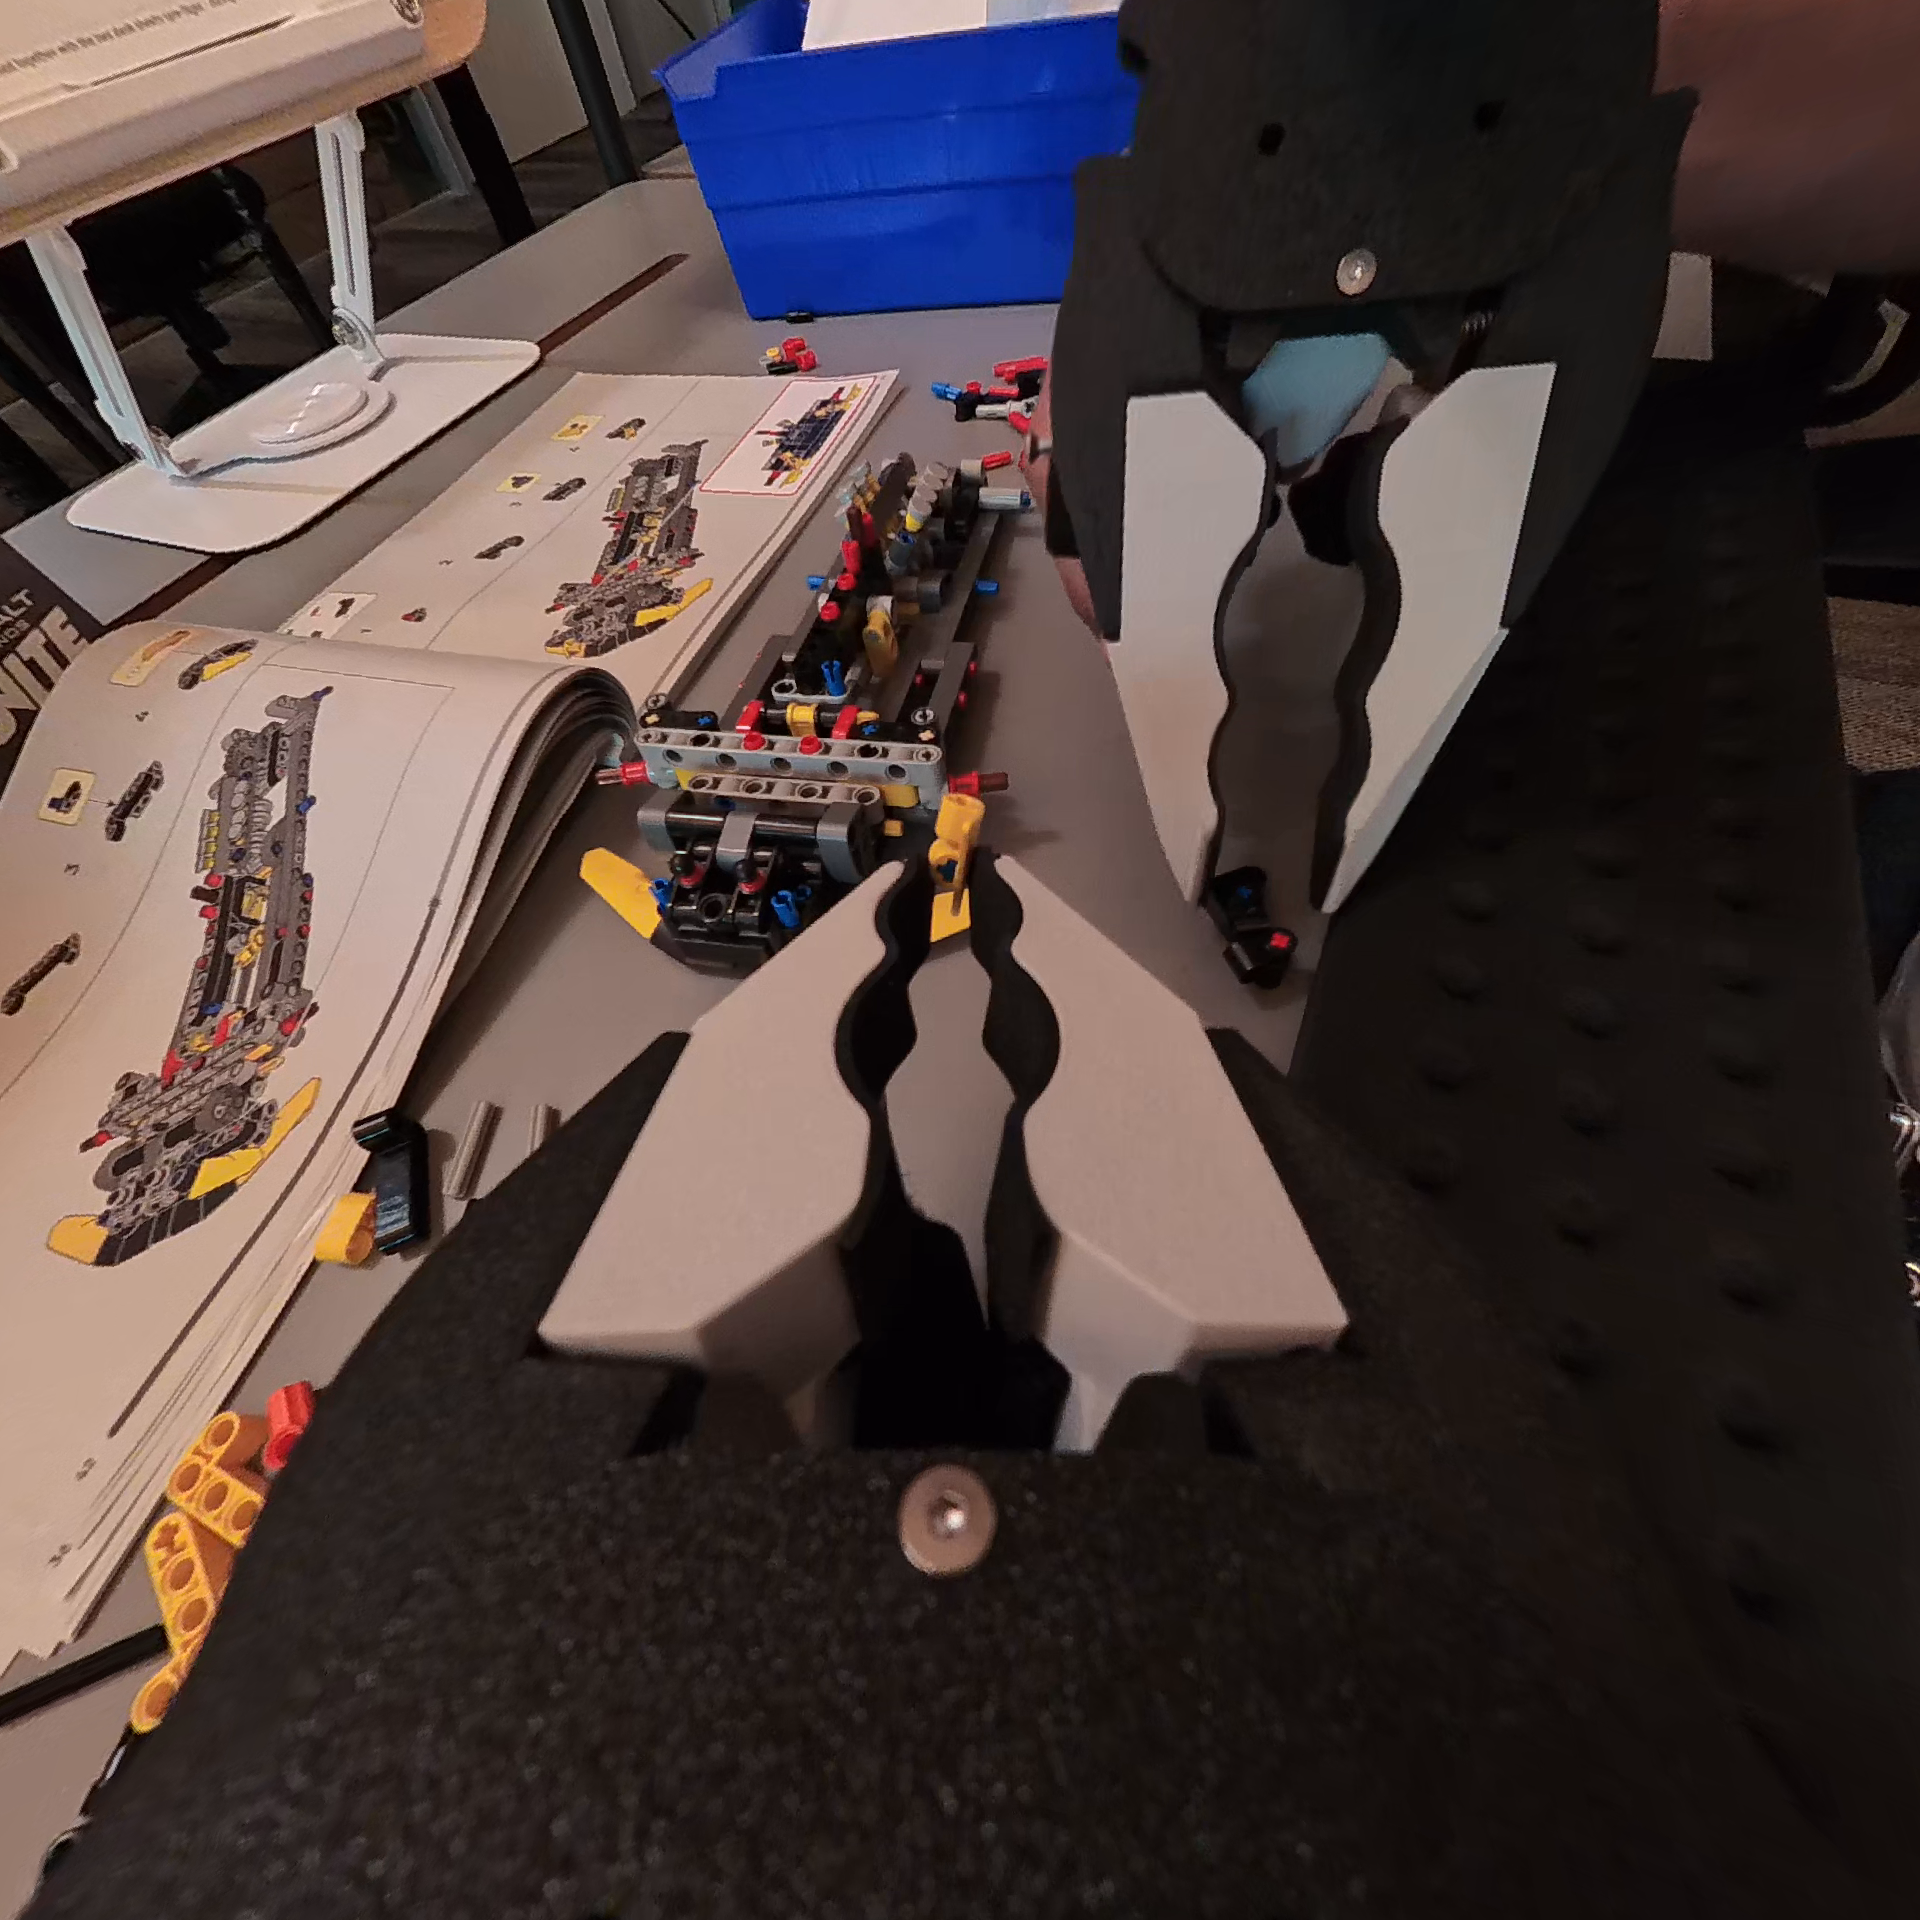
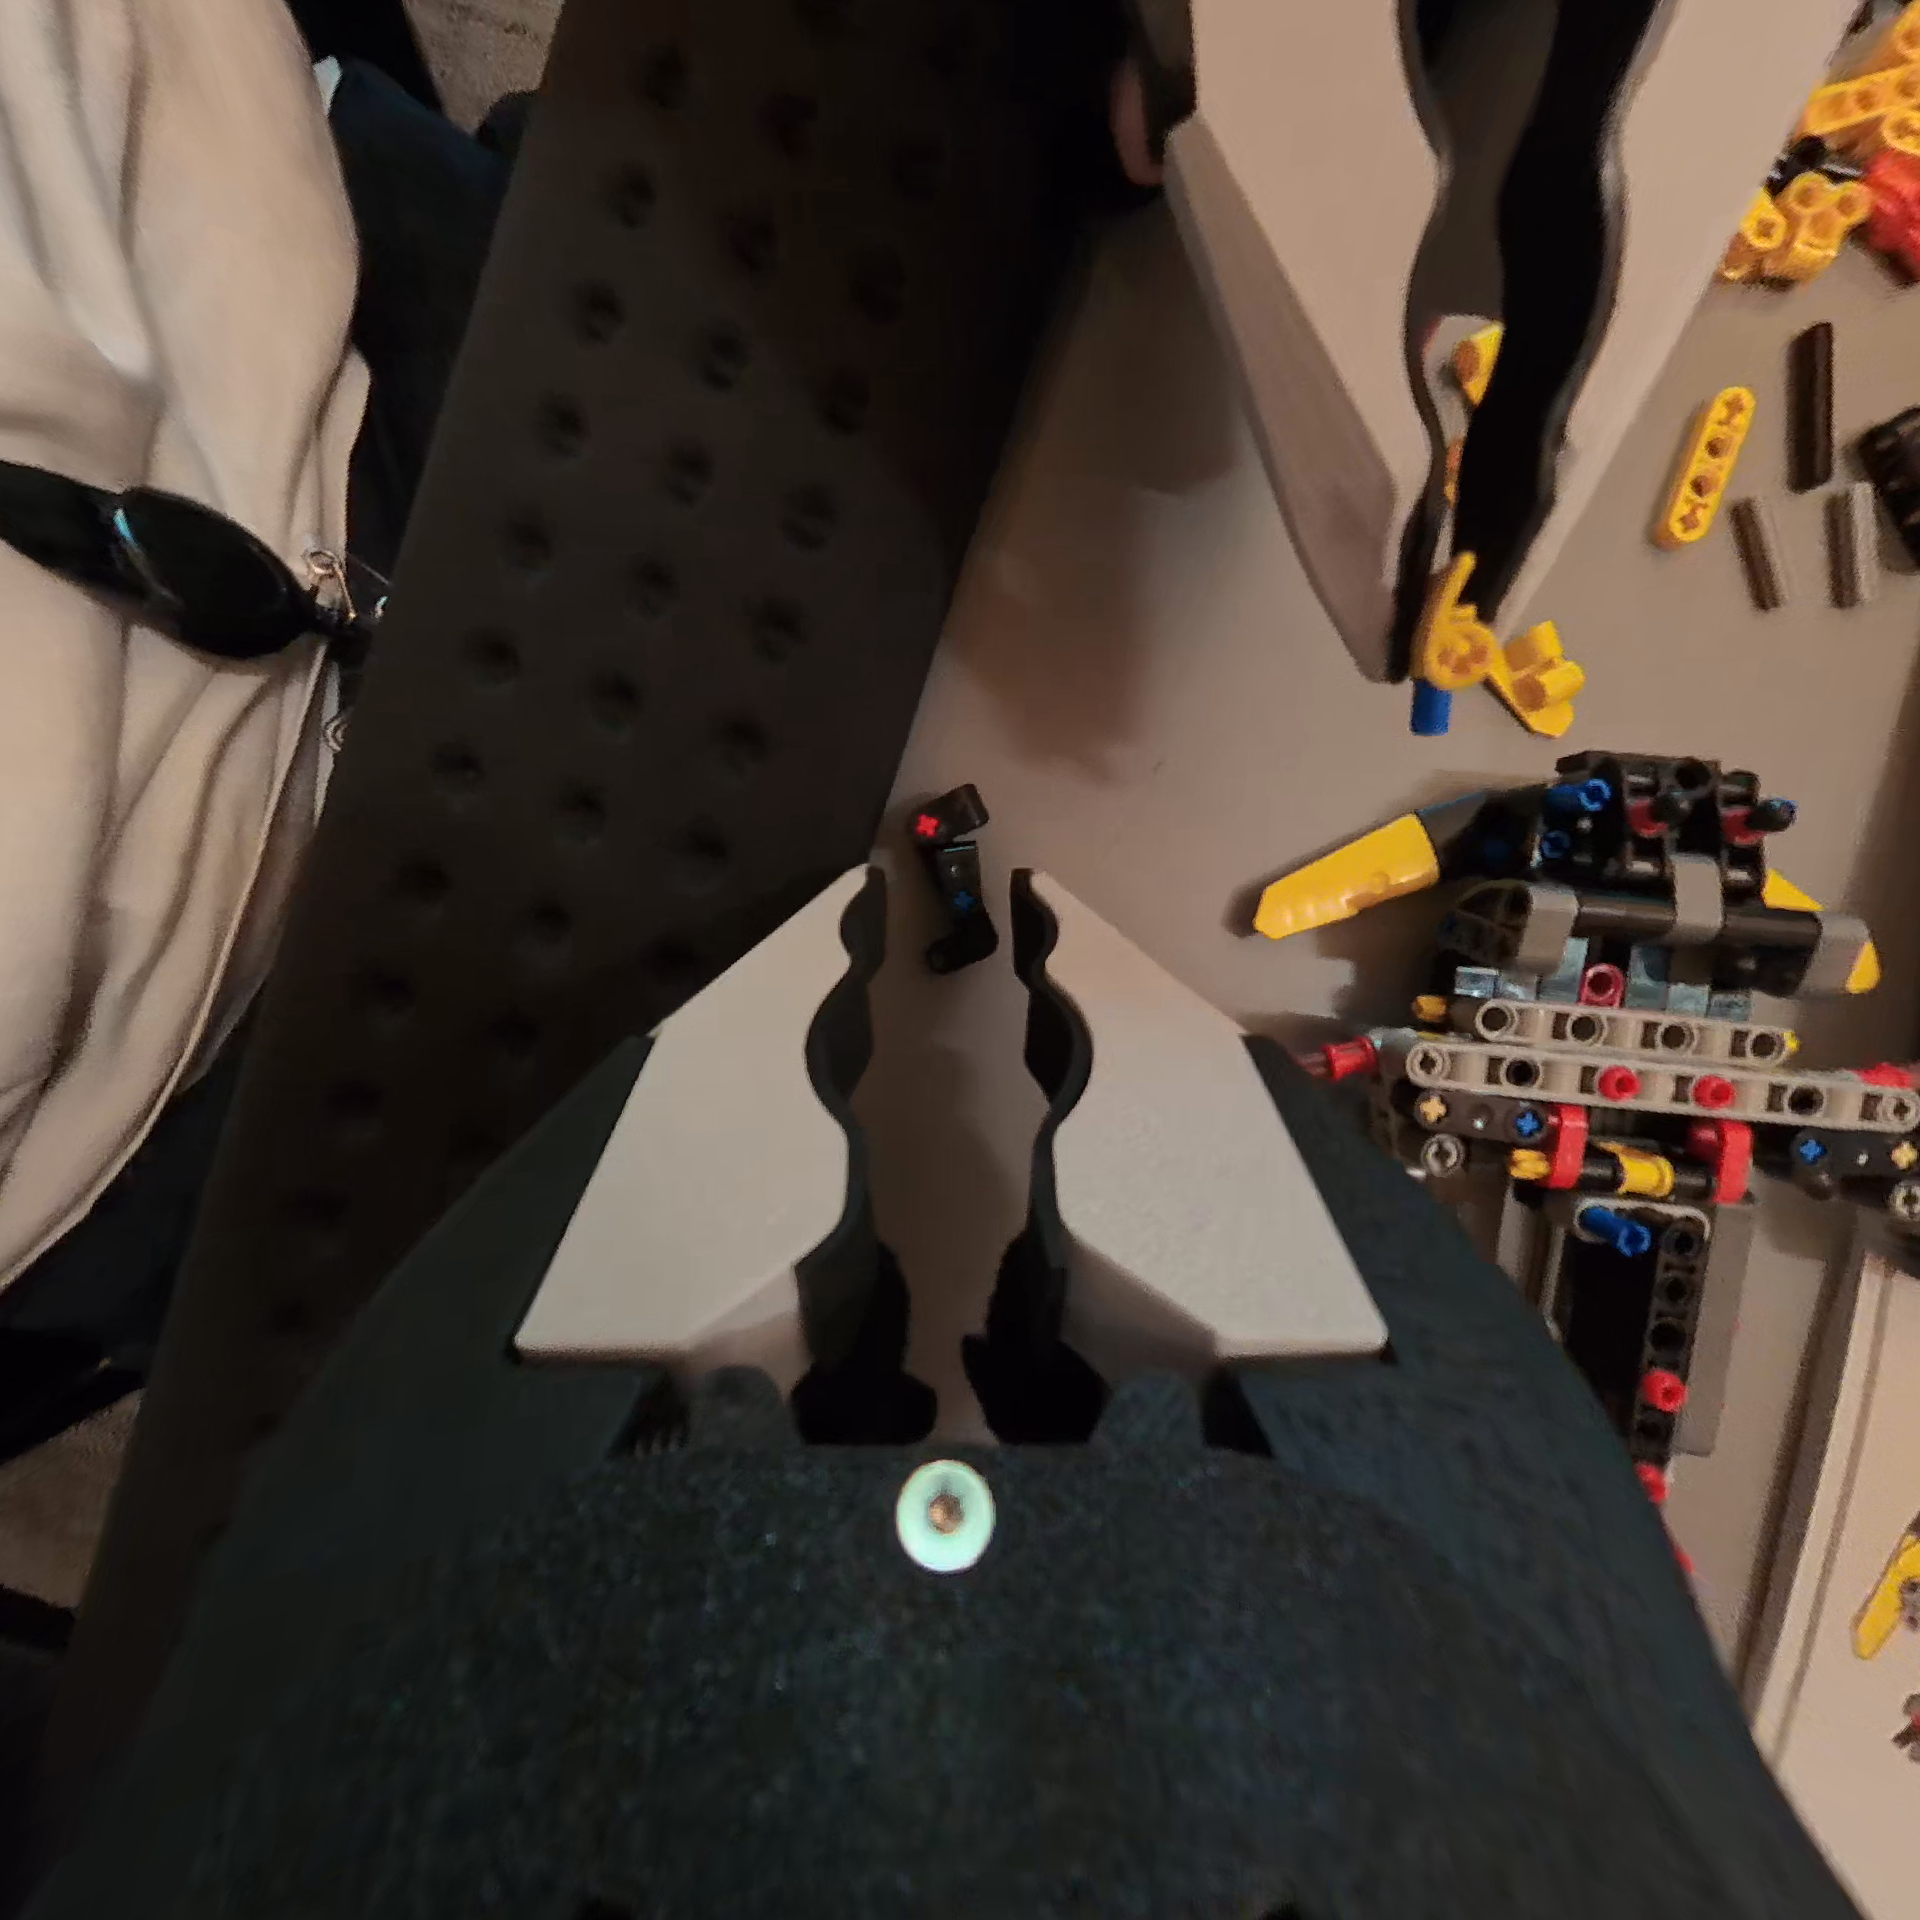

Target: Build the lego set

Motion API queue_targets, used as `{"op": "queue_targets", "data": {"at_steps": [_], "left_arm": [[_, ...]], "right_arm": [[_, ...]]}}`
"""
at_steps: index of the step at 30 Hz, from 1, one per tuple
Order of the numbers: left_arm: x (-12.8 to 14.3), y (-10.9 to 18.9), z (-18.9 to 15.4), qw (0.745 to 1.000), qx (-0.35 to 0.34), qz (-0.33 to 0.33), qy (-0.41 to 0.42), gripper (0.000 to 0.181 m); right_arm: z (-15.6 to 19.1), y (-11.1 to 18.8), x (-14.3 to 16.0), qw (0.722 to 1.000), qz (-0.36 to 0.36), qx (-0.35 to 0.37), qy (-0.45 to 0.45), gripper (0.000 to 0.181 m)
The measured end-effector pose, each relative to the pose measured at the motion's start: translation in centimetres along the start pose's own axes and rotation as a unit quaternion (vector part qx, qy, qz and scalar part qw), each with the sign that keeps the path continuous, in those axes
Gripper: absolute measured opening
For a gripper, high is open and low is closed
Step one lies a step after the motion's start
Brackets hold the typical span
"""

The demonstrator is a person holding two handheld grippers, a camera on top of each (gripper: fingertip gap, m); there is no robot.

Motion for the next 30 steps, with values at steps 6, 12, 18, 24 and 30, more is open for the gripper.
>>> {"op": "queue_targets", "data": {"at_steps": [6,12,18,24,30], "left_arm": [[0.0,0.0,0.0,1.0,0.0,0.0,-0.002,0.006],[0.0,0.1,-0.1,1.0,0.001,-0.003,-0.005,0.005],[0.0,0.0,-0.2,1.0,-0.001,-0.001,-0.011,0.006],[0.0,0.0,-0.2,1.0,-0.002,0.002,-0.014,0.006],[0.0,0.0,-0.2,1.0,-0.001,0.0,-0.011,0.006]], "right_arm": [[-0.1,-1.0,-0.7,0.997,0.05,-0.021,0.058,0.014],[-0.1,-1.2,-1.0,0.996,0.049,-0.019,0.077,0.01],[-0.1,-1.3,-1.1,0.996,0.051,-0.014,0.071,0.007],[0.0,-1.3,-1.2,0.996,0.054,-0.004,0.072,0.007],[-0.7,-1.1,-0.8,0.999,0.021,-0.031,-0.003,0.023]]}}
Point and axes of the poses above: each gripper's, where its closed fingertips meet, y back along the fingers, x out of its underside, z = x × y across the jaws, the point moved 8 cm from there along y, back along the fingers, and after that the axes turned 12 degrees about z, right-handed, at the moved point
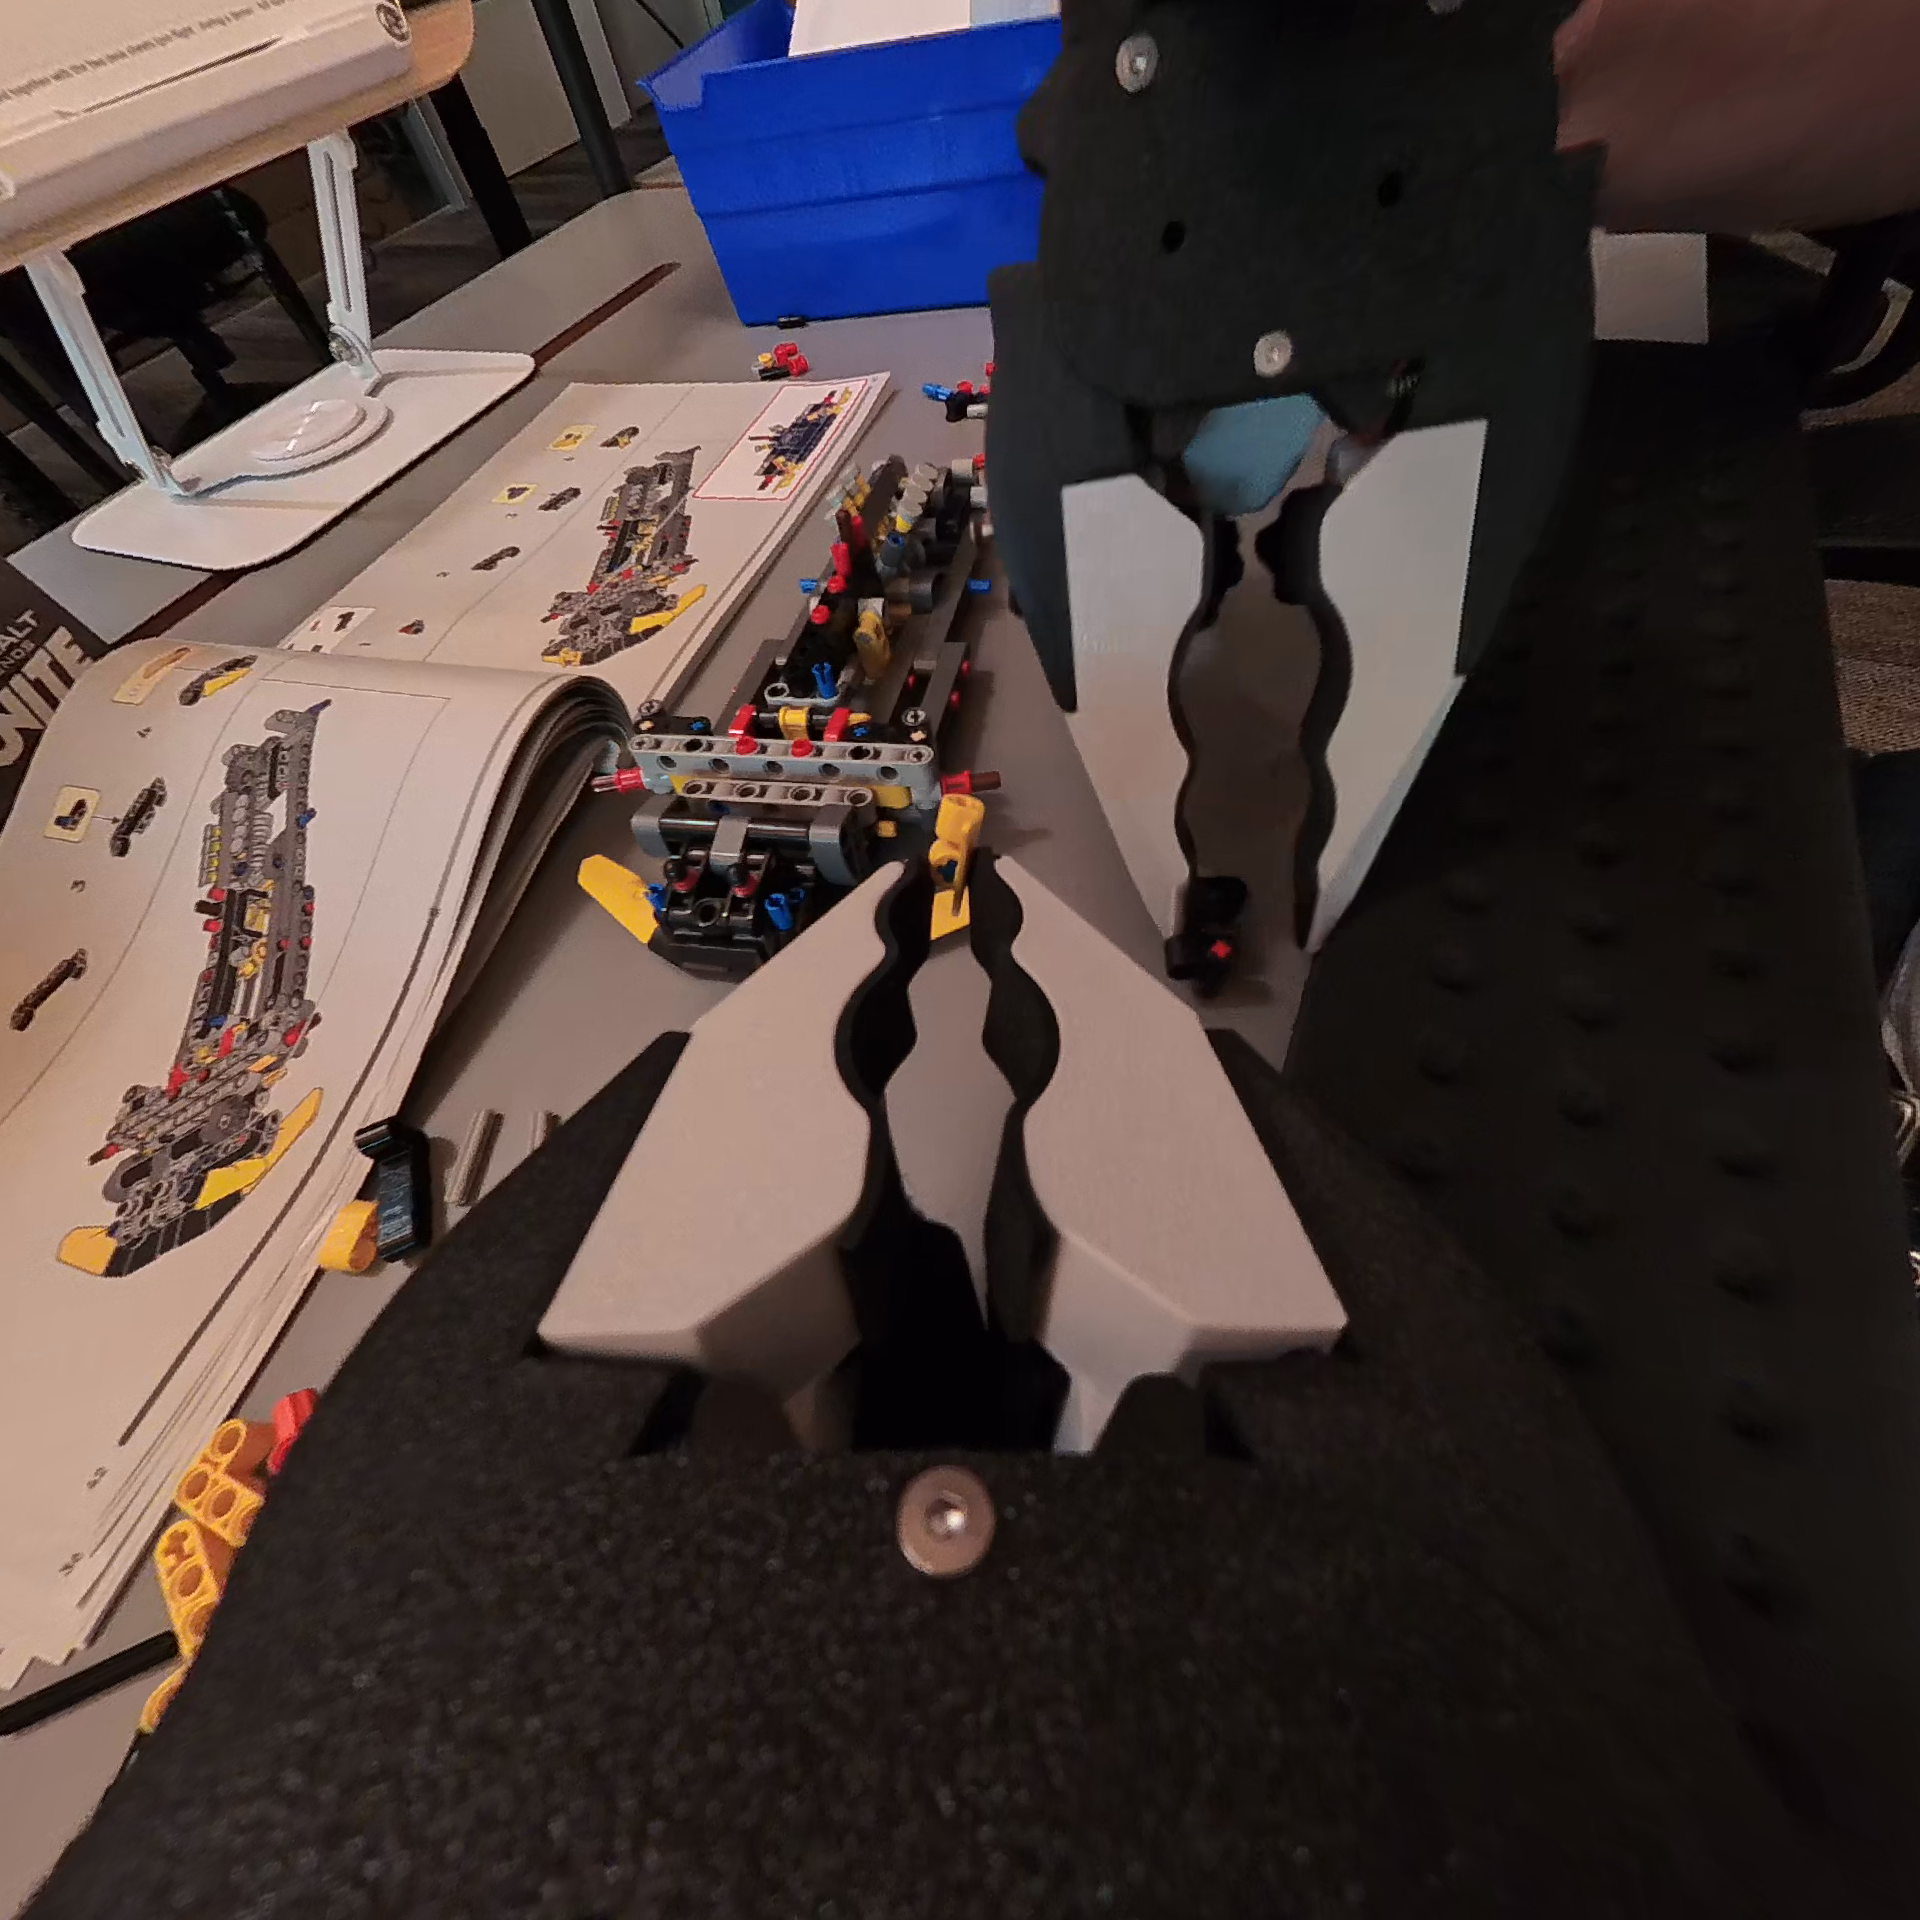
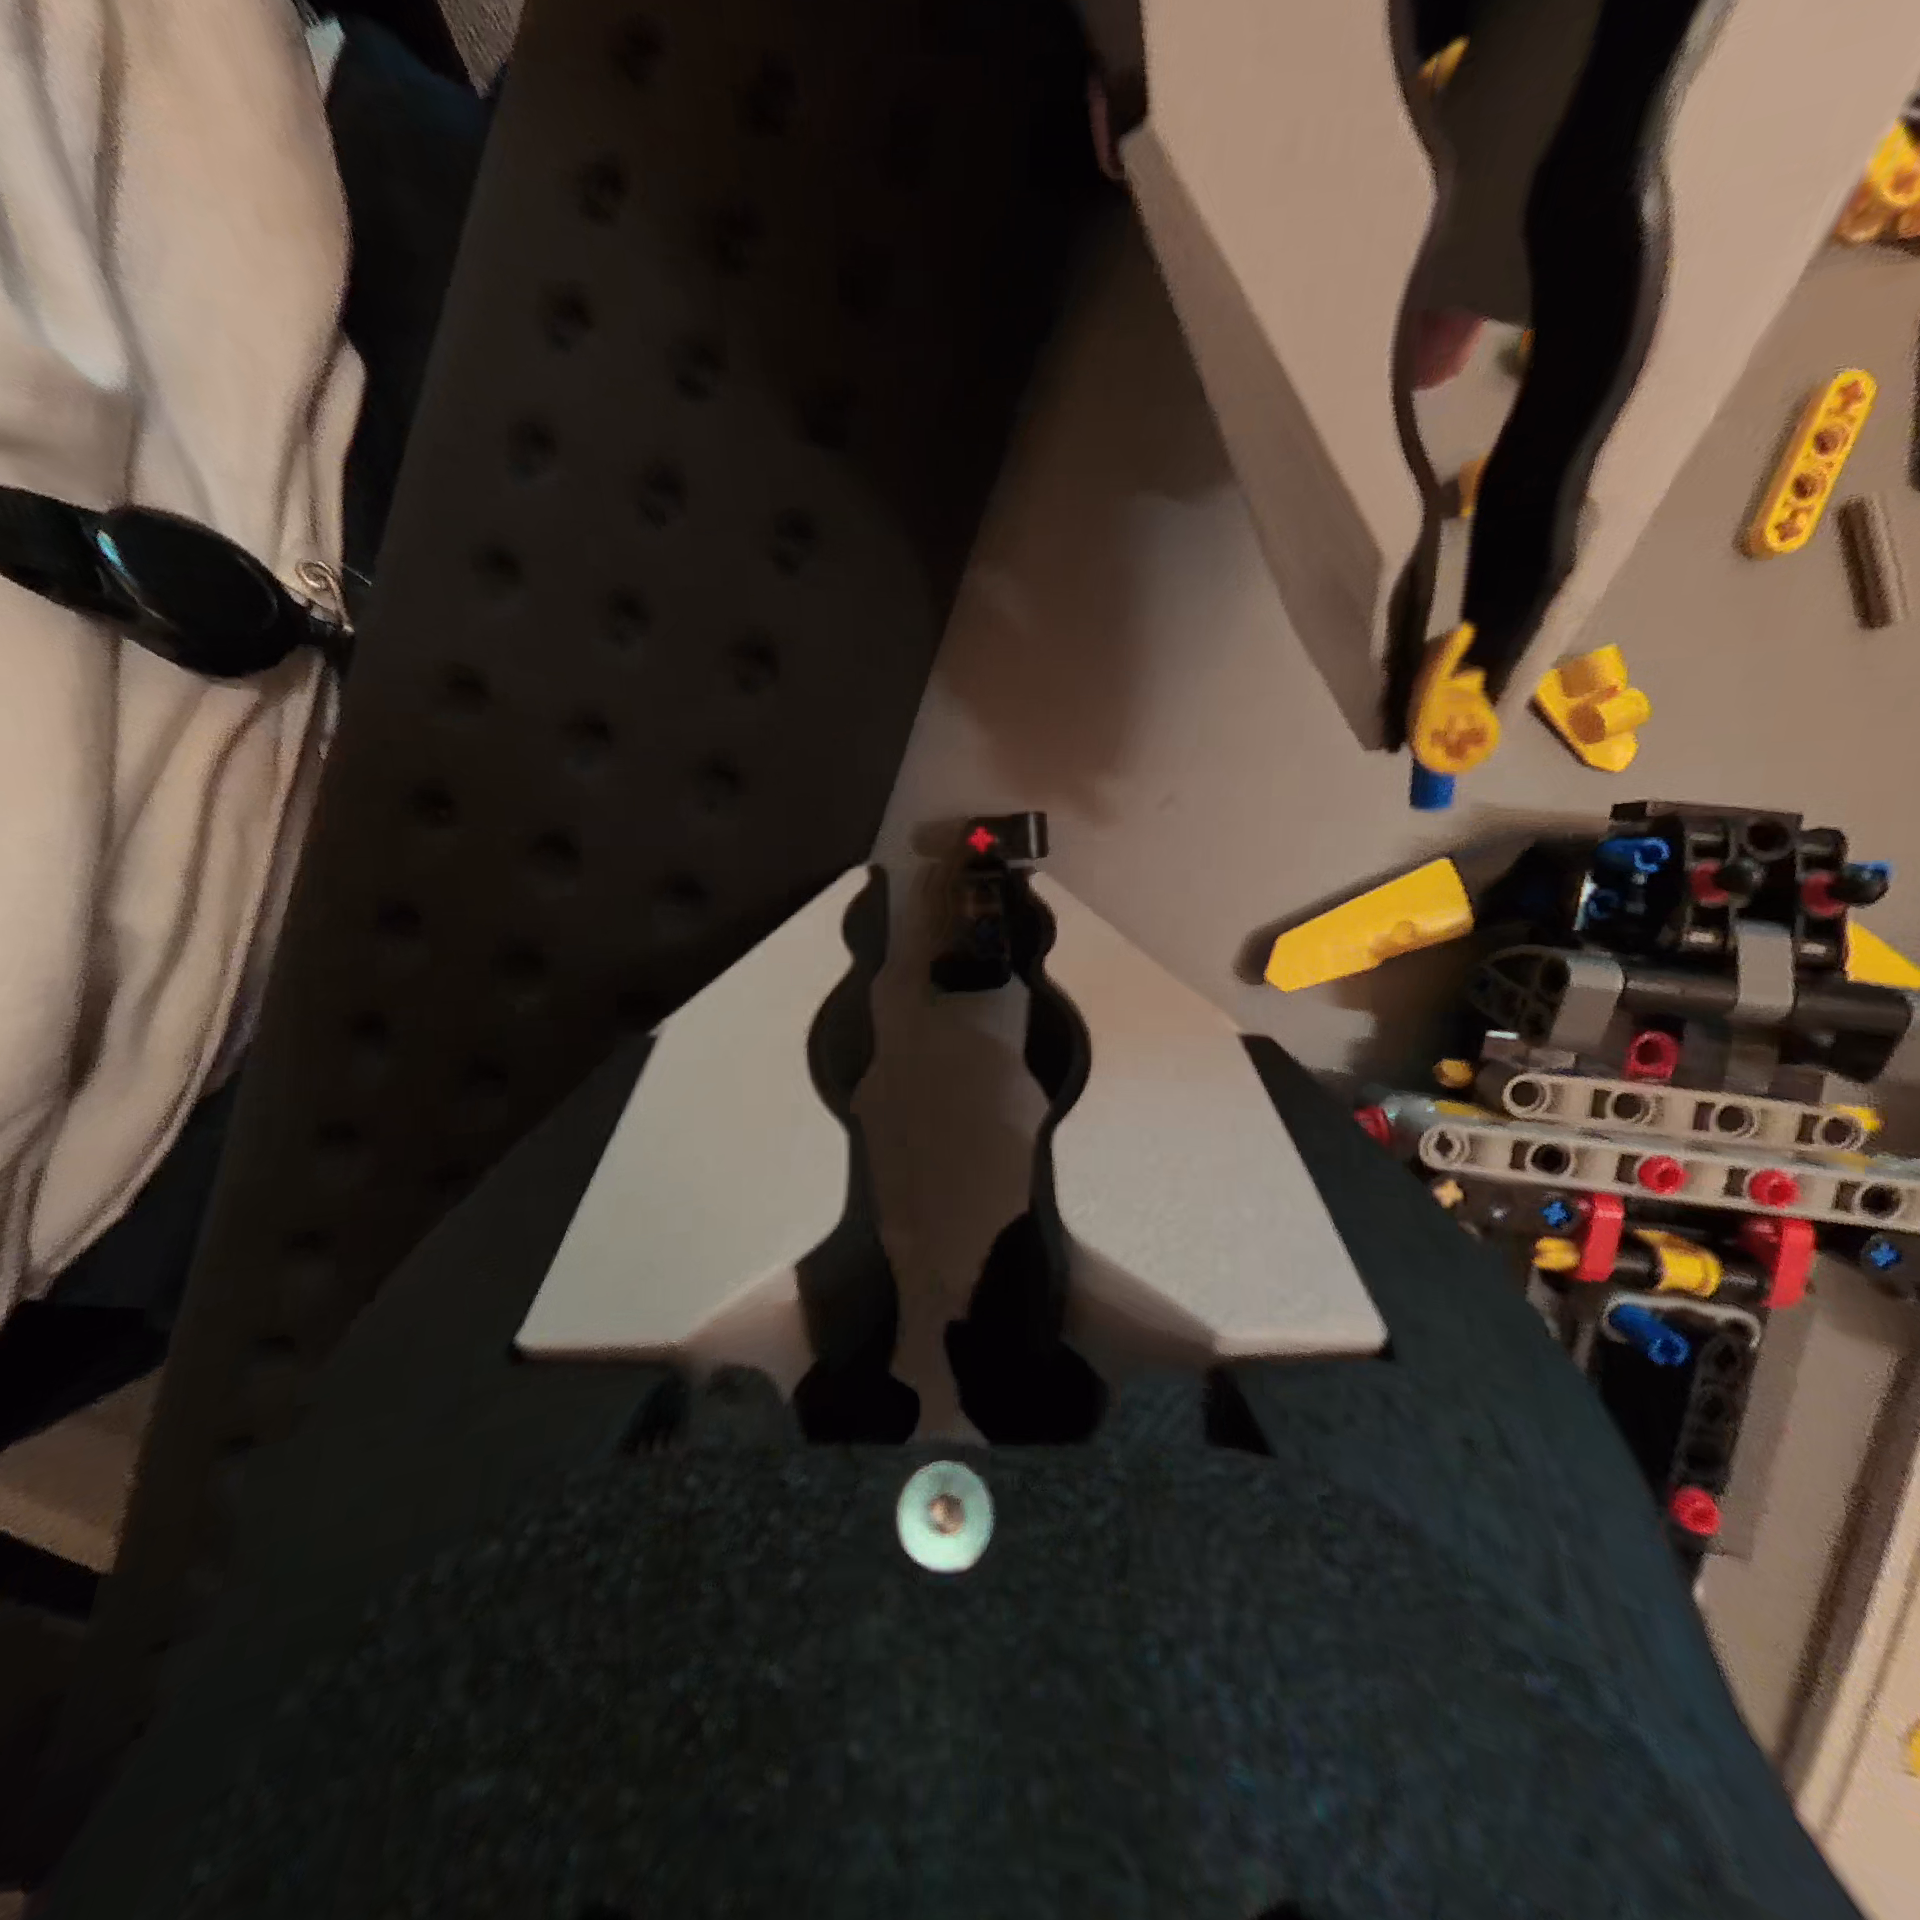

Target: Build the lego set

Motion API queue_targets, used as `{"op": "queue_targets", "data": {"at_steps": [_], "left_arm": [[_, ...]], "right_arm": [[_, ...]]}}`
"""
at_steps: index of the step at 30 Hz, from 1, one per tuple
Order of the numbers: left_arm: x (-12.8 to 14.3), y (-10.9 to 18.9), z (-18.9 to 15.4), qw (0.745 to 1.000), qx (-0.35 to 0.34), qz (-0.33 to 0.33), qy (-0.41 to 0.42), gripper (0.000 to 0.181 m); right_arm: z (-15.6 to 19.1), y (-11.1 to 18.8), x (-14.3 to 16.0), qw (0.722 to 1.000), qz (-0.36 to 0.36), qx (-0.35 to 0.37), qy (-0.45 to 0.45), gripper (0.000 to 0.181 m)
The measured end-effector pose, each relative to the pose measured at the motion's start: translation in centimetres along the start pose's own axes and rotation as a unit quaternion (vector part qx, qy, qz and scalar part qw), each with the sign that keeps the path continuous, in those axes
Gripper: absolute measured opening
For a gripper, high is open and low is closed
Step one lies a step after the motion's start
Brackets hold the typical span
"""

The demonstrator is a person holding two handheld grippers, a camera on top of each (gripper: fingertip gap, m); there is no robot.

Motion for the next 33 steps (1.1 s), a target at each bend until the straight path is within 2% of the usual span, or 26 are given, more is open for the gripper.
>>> {"op": "queue_targets", "data": {"at_steps": [6,11,14,16,18,21,23,26,28,30,33], "left_arm": [[0.0,0.0,0.0,1.0,0.002,0.0,0.002,0.006],[0.0,-0.1,0.0,1.0,0.002,0.001,0.002,0.006],[0.0,0.0,0.1,1.0,0.003,-0.001,0.005,0.006],[0.0,0.1,0.2,1.0,0.003,-0.007,0.009,0.005],[-0.1,0.4,0.3,1.0,0.001,-0.018,0.017,0.005],[-0.6,1.4,0.7,0.998,0.002,-0.059,0.036,0.005],[-1.0,2.1,1.0,0.994,-0.01,-0.089,0.055,0.005],[-1.2,2.3,0.6,0.995,-0.045,-0.088,0.034,0.005],[-1.4,2.0,-0.1,0.995,-0.069,-0.076,0.007,0.005],[-1.2,1.2,-0.1,0.994,-0.107,-0.033,-0.007,0.005],[-1.4,0.6,-0.3,0.994,-0.109,-0.019,-0.001,0.004]], "right_arm": [[-0.1,0.8,1.7,0.998,-0.031,0.004,-0.059,0.021],[-0.2,0.3,1.5,0.996,-0.044,0.006,-0.082,0.017],[-0.4,0.0,1.4,0.996,-0.04,0.017,-0.081,0.007],[-1.2,0.5,1.6,0.989,-0.081,-0.001,-0.121,0.007],[-2.3,1.4,1.8,0.963,-0.166,-0.05,-0.206,0.007],[-3.6,2.1,2.0,0.901,-0.29,-0.098,-0.307,0.006],[-3.8,2.1,2.0,0.869,-0.338,-0.108,-0.346,0.006],[-3.8,2.3,1.9,0.833,-0.379,-0.094,-0.391,0.006],[-3.7,2.2,1.8,0.82,-0.395,-0.075,-0.406,0.006],[-3.4,2.5,1.6,0.818,-0.401,-0.044,-0.409,0.006],[-3.2,3.0,1.4,0.819,-0.401,0.026,-0.409,0.006]]}}
Point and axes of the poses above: each gripper's, where its closed fingertips meet, y back along the fingers, x out of its underside, z = x × y across the jaws, the point moved 8 cm from there along y, back along the fingers, and after that the axes turned 12 degrees about z, right-handed, at the moved point
